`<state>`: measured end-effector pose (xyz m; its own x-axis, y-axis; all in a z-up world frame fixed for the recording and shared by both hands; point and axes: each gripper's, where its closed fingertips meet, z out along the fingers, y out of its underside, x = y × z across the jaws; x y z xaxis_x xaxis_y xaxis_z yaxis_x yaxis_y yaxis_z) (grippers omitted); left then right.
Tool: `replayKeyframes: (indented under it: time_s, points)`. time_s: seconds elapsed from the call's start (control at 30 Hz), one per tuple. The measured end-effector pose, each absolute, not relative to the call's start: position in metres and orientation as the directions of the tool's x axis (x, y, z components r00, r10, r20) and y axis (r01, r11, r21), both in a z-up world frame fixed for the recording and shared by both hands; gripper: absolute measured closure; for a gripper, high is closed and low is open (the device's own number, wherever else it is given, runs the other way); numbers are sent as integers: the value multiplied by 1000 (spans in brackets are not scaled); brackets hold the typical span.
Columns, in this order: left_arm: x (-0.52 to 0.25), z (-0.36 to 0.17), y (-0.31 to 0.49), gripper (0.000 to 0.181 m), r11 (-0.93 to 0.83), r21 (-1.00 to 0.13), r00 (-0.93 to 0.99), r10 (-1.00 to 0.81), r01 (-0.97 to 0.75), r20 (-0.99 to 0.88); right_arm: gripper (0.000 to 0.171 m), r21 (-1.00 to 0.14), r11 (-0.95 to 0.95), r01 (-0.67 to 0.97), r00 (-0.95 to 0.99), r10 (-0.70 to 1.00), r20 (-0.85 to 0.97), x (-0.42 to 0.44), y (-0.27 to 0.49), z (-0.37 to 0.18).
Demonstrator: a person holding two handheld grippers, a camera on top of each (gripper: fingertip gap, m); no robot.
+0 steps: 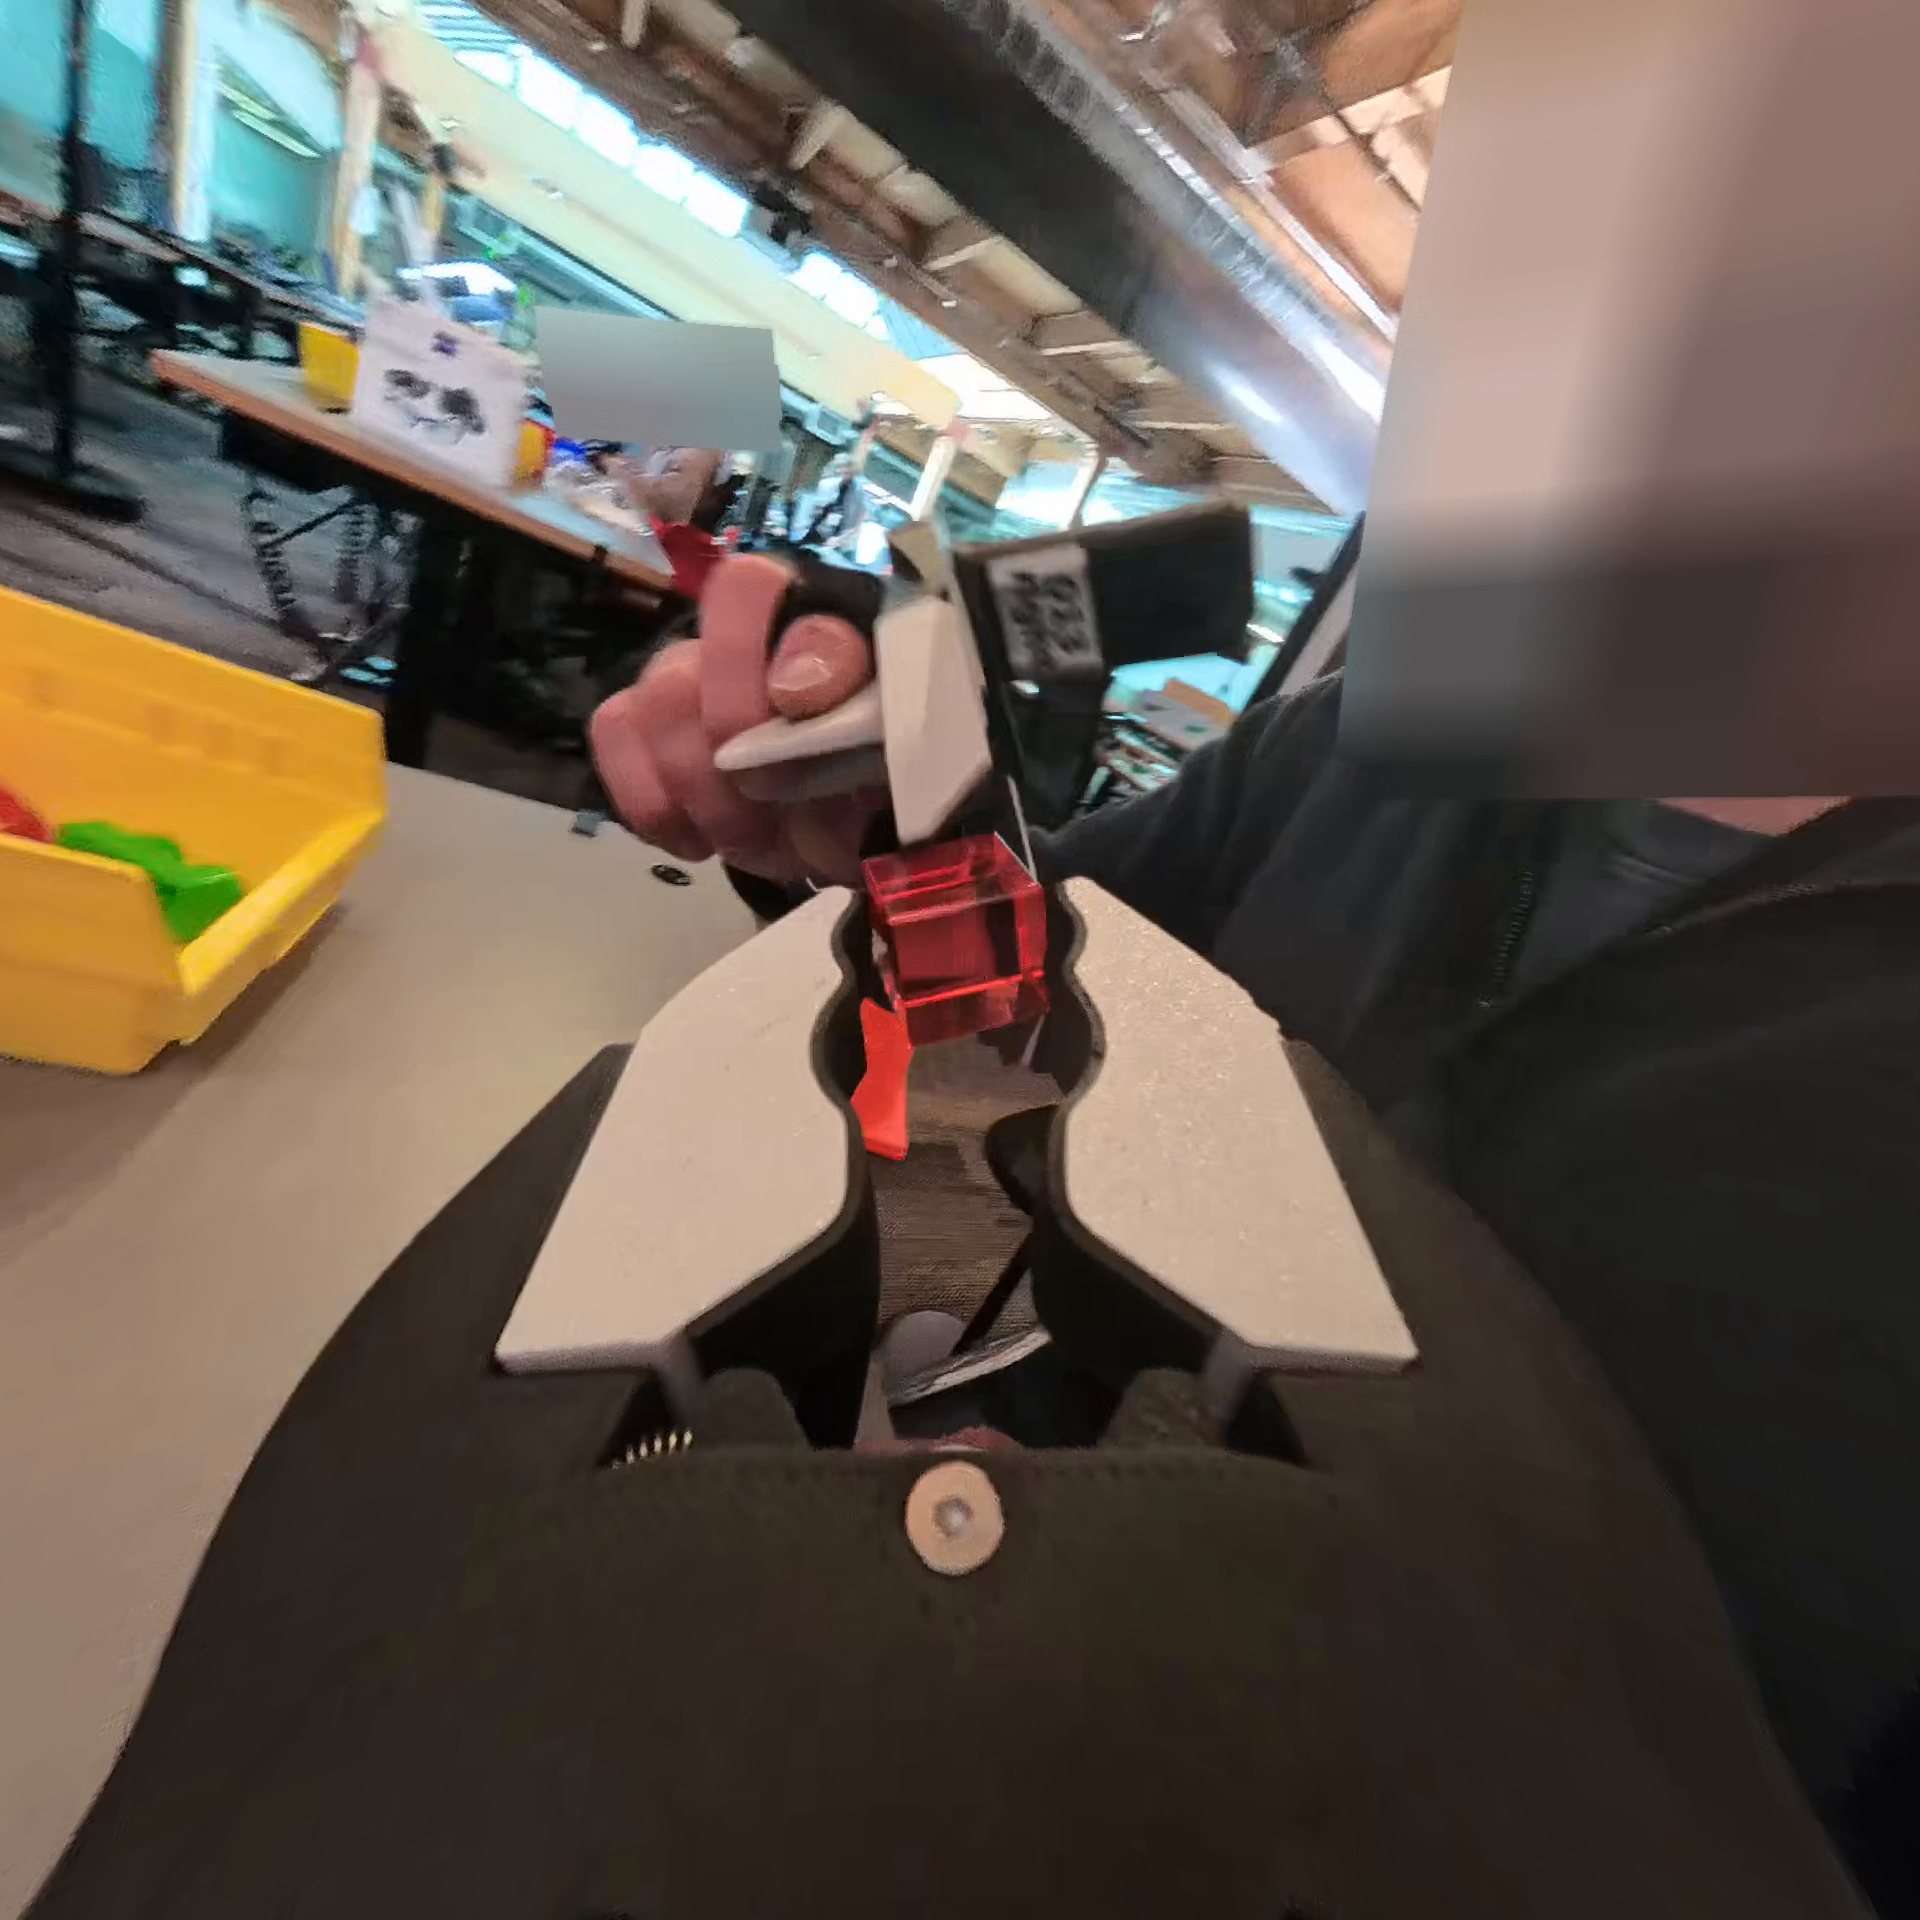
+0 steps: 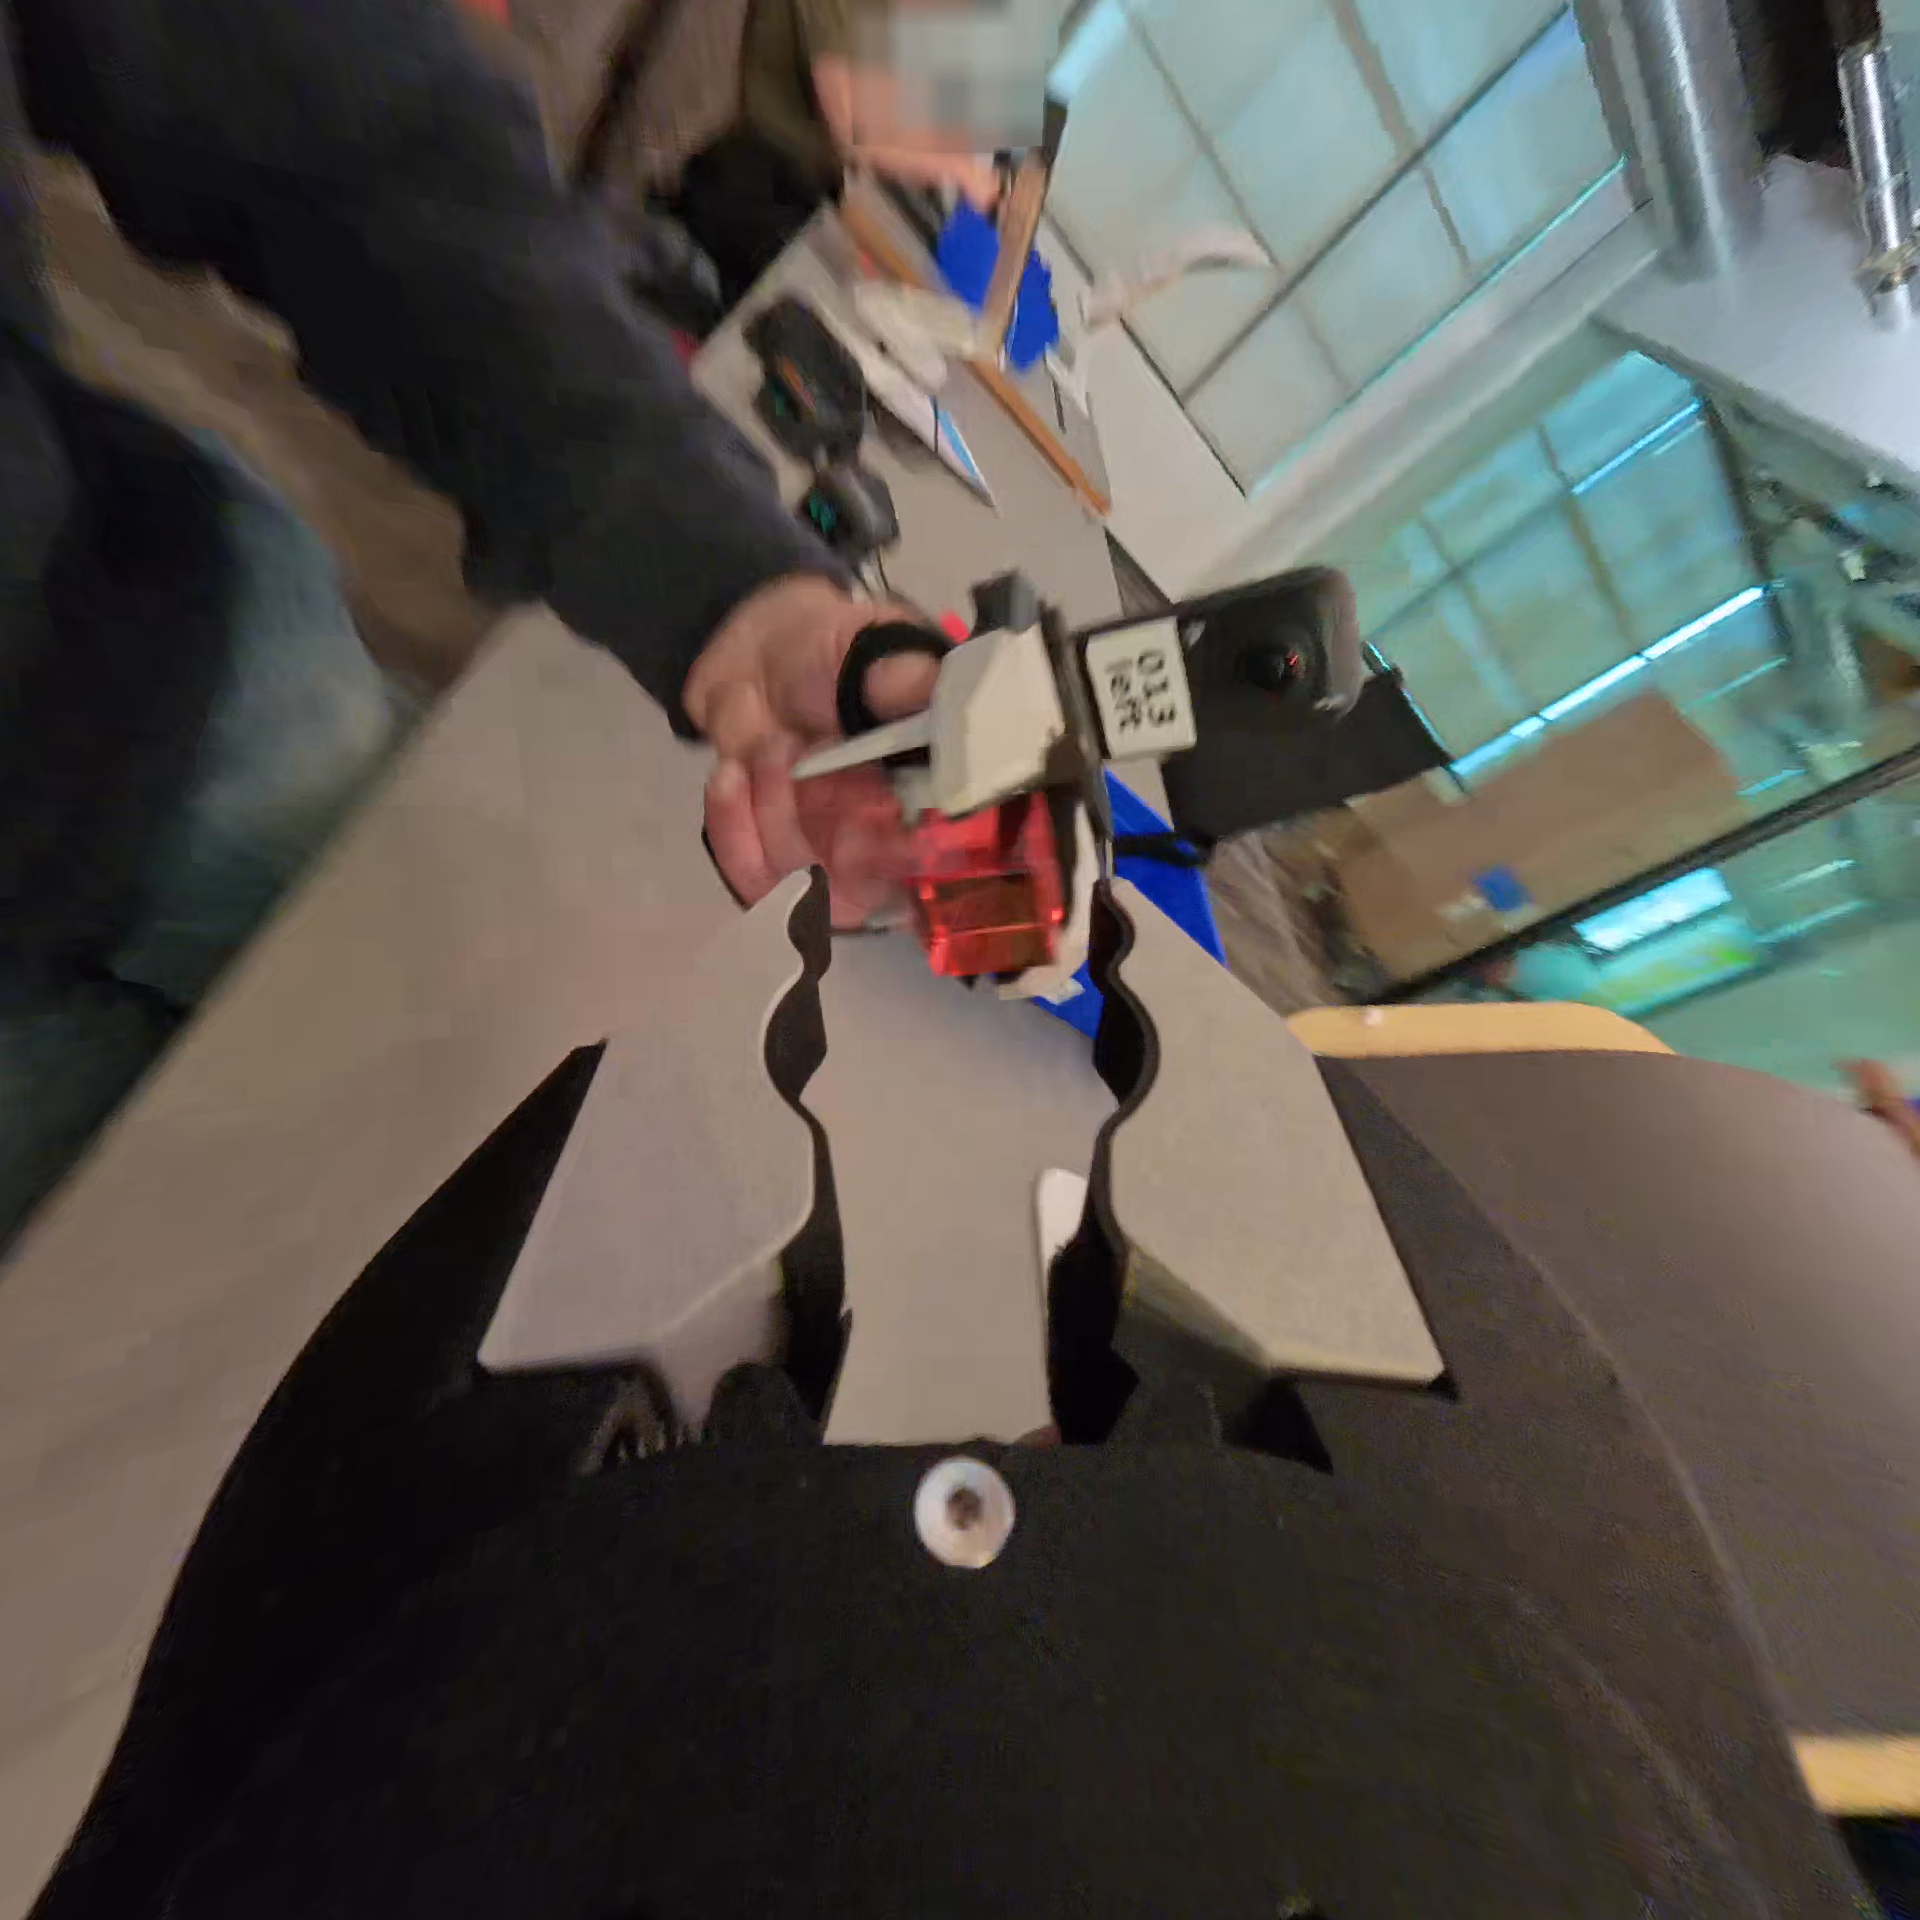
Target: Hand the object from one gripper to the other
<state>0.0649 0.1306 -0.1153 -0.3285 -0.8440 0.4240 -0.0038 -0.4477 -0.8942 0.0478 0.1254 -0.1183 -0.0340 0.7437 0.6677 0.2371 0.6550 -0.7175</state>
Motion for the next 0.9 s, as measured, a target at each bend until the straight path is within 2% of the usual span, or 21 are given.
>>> replayKeyframes:
  time_s: [0.07, 0.1, 0.2, 0.27, 0.37, 0.67, 0.8, 0.9]
  points:
    - [65, -117, 119, 150, -449, -894, -406, -813, -22, 418, 129, -767, 619, 166, -53, 783, 620, 50, 121, -109]
    - [66, -119, 117, 150, -443, -896, -411, -813, -25, 414, 129, -753, 635, 173, -63, 770, 635, 50, 121, -109]
    - [68, -120, 118, 150, -471, -882, -436, -793, -2, 425, 132, -640, 726, 252, -109, 679, 726, 48, 120, -119]
    - [68, -120, 119, 151, -498, -867, -457, -776, 18, 436, 140, -568, 772, 286, -133, 619, 774, 46, 118, -123]
    - [66, -121, 120, 151, -523, -852, -485, -755, 38, 442, 143, -514, 800, 311, -137, 572, 808, 44, 117, -125]
    - [67, -115, 121, 152, -560, -822, -509, -740, 103, 440, 125, -427, 816, 391, -129, 507, 852, 53, 122, -131]
    - [69, -115, 121, 151, -584, -803, -511, -729, 120, 455, 144, -389, 816, 427, -79, 463, 883, 54, 128, -127]
    - [70, -116, 122, 151, -606, -784, -518, -718, 136, 465, 145, -398, 808, 434, -56, 465, 883, 54, 131, -127]
